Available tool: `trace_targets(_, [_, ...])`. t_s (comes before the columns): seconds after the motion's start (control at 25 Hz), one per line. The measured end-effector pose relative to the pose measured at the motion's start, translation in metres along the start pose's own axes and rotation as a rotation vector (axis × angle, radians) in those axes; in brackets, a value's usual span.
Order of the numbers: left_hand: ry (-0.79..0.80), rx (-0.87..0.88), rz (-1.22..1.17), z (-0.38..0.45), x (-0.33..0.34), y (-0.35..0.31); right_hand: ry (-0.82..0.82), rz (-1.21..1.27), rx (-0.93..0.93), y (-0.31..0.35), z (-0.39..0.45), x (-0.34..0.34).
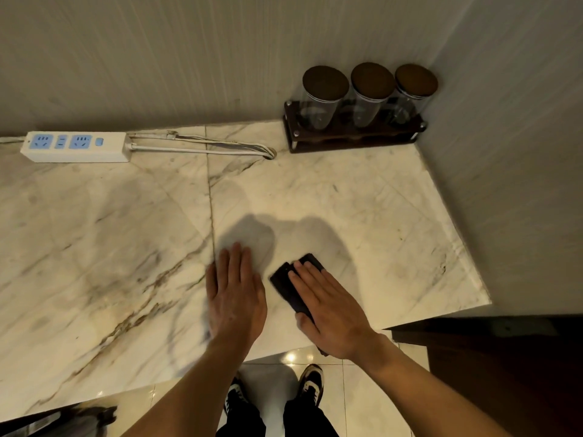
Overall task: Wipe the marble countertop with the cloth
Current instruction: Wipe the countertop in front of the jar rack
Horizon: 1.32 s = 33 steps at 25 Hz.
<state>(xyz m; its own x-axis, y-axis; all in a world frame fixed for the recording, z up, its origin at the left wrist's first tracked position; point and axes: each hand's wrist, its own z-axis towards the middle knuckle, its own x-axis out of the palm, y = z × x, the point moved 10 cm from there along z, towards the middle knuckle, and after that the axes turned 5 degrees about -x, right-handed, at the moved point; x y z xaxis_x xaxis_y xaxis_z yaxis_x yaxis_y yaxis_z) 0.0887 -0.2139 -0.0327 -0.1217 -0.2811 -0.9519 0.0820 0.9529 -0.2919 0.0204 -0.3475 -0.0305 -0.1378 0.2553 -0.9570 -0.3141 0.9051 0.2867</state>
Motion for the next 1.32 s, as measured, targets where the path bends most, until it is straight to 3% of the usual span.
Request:
trace_targets(0.2, [0.001,-0.016,0.031,0.001,-0.001,-0.002,0.103,-0.029,-0.147,-0.017,0.016,-0.005])
trace_targets(0.56, [-0.008,-0.013,0.09,0.002,-0.002,-0.004,0.144,-0.027,-0.196,-0.039,0.05,-0.013])
trace_targets(1.32, [-0.035,-0.006,0.078,0.003,0.002,0.0,0.046,-0.026,-0.068,-0.095,0.15,-0.038])
